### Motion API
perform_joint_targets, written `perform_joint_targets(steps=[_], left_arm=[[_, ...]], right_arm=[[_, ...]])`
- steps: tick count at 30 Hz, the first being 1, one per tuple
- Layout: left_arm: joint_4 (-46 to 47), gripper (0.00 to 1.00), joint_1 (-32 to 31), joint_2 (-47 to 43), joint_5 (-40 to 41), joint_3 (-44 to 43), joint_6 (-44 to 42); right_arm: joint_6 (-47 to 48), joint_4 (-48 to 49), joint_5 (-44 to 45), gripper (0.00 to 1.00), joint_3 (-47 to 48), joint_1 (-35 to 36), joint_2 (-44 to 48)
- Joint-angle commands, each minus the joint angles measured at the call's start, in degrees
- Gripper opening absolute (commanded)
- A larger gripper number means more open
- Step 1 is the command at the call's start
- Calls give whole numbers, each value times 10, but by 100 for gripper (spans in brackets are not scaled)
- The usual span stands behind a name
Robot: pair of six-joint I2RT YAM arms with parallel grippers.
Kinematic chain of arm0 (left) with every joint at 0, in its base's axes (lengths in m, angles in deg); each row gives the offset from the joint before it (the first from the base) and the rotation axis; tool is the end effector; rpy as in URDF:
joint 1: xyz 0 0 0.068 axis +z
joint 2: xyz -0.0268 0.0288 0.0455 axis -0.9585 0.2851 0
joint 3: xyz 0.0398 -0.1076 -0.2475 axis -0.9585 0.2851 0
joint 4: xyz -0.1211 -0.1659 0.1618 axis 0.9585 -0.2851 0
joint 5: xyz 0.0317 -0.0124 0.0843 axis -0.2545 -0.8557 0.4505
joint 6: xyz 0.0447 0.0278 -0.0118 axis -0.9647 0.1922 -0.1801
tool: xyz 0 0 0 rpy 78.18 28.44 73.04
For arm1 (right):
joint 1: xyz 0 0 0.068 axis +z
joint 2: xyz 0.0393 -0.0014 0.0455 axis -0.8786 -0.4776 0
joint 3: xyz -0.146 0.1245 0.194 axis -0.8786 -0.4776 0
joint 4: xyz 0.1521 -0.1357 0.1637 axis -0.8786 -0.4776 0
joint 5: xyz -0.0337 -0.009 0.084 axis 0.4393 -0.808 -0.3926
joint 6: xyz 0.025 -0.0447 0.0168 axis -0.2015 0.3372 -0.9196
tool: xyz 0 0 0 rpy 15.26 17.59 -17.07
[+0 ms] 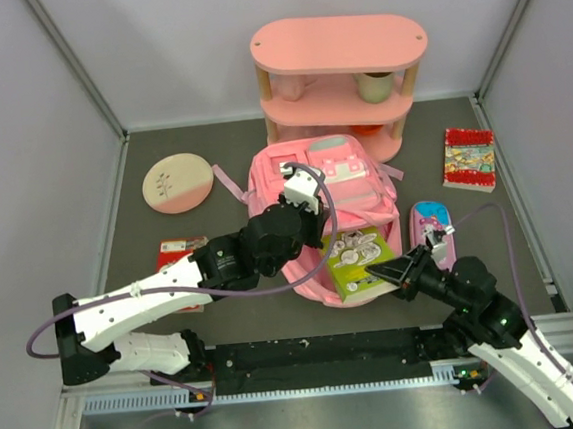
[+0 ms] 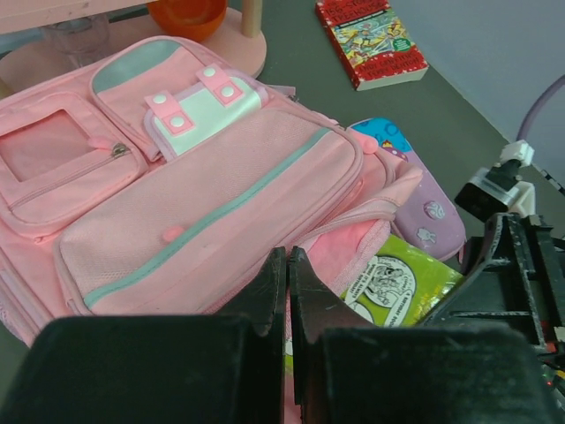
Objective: Pack the student bag
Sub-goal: Place the book in the student bag.
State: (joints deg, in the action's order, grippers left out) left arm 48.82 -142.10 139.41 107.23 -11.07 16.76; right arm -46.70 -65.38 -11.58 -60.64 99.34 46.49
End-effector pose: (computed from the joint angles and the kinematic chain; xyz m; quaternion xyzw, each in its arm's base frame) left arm 0.1166 -0.2514 0.3831 0.1934 0.7651 -0.2558 0.5584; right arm 0.0649 0.0602 0.2052 0.2706 0.7305 0.5928 0.2042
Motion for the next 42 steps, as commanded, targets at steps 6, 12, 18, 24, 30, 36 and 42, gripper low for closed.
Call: perform_joint_targets(steps=[6, 12, 18, 24, 30, 36, 42], left_arm=[[83, 0, 0, -30, -22, 2, 26], [89, 0, -1, -46, -24, 12, 32], [90, 0, -2, -64, -17, 11, 27], [91, 0, -2, -72, -6, 7, 20], [91, 0, -2, -74, -2, 11, 25], [96, 0, -1, -75, -3, 23, 37], [104, 0, -2, -72, -16, 37, 51]], right_arm=[[-32, 315, -3, 0, -15, 7, -66], [-3, 404, 14, 0, -3, 6, -219], [65, 524, 56, 0, 27, 6, -354], [86, 630, 69, 0, 61, 6, -504], [61, 620, 107, 9, 35, 6, -564], [35, 567, 123, 33, -9, 6, -545], [13, 494, 116, 65, -27, 7, -480]])
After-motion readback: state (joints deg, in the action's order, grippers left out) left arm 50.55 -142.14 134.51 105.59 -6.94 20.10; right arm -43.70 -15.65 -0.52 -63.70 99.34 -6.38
